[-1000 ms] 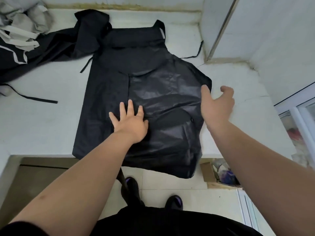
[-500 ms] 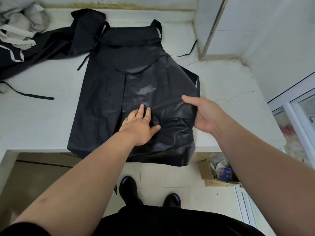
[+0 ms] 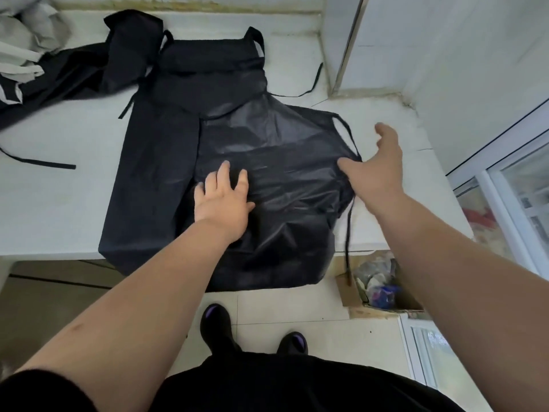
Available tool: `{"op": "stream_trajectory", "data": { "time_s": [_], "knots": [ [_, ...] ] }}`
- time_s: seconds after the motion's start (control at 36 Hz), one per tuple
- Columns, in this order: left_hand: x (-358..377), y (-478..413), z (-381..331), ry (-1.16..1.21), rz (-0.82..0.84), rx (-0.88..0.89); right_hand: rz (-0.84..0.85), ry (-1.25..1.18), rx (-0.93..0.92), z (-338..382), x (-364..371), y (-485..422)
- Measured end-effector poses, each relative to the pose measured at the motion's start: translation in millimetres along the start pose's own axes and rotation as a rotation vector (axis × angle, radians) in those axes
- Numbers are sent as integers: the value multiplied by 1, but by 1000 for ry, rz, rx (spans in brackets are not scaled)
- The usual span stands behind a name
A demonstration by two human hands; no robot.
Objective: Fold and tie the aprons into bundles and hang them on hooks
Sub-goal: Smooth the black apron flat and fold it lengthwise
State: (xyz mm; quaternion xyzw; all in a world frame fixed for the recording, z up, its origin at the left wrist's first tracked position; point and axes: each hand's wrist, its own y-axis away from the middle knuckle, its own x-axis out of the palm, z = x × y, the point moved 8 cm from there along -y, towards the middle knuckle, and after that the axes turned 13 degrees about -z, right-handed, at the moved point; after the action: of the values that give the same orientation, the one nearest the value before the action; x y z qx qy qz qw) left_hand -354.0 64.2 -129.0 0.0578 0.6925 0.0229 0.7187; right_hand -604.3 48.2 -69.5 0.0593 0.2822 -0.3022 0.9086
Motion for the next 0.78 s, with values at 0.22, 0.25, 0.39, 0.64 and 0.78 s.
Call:
{"op": "stream_trajectory", "data": {
  "time_s": [0.22,0.25,0.39,0.64,0.78],
  "knots": [
    [2,25,-21,189,93,15,456,-217,678,-61,31,57],
    [5,27,-22,180,125,11,571,-222,687,-58,34,66],
    [18,30,-22,186,190,15,840,-329,596,-39,36,88],
    [22,26,-13,149,175,28,559,-408,598,-42,10,53],
    [20,28,-16,414,105,-83,939,-240,508,-44,21,103]
  ]
}}
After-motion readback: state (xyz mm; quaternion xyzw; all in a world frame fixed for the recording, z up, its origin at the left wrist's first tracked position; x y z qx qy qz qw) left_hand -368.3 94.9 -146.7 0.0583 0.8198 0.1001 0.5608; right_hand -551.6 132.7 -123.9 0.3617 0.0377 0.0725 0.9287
